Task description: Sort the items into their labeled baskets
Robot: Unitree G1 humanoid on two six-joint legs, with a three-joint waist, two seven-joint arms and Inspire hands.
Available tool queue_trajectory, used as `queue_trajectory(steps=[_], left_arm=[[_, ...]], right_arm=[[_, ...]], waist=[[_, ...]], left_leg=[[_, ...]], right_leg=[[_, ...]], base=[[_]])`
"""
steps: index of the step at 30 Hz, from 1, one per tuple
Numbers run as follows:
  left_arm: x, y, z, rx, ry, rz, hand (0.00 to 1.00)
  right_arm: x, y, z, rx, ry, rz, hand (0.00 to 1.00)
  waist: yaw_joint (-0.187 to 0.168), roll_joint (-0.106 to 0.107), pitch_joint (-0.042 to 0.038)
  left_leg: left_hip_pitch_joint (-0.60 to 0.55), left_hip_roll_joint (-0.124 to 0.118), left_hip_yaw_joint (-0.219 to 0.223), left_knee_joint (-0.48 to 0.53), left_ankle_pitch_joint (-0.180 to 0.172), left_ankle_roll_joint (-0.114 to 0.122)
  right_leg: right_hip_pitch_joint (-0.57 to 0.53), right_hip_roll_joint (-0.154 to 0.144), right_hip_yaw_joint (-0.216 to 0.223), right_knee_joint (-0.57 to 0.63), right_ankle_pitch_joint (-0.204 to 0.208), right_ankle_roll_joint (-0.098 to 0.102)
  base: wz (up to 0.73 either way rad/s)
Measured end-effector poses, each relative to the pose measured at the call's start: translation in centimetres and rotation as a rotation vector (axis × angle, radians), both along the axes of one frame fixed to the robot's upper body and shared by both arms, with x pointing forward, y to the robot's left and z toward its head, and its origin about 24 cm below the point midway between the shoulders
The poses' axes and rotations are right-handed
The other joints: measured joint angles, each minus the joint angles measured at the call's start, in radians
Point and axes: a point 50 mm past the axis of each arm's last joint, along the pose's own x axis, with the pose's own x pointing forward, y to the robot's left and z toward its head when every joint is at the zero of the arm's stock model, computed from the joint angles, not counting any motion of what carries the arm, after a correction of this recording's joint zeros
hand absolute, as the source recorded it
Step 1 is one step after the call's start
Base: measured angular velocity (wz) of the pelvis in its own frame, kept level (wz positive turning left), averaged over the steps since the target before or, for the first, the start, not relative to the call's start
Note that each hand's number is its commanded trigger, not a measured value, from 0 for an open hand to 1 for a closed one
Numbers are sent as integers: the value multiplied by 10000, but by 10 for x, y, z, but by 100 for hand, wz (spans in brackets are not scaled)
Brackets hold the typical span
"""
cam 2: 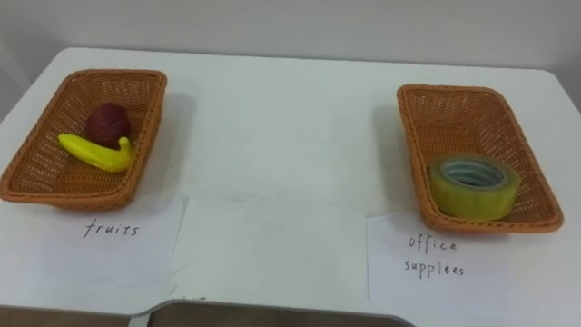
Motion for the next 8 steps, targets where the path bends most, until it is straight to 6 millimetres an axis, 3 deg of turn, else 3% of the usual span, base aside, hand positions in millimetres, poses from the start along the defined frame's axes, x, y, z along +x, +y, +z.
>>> queue_trajectory(steps=[8], left_arm=[[5,1,0,79,-116,-33,0]], right_arm=[[-10,1,-3,192,346,171,0]], waist=[[-4,33,-10]], left_leg=[[7,6,16,-21,-2,-1]], right_leg=[[-42,29,129,9,1,-2]], base=[[-2]])
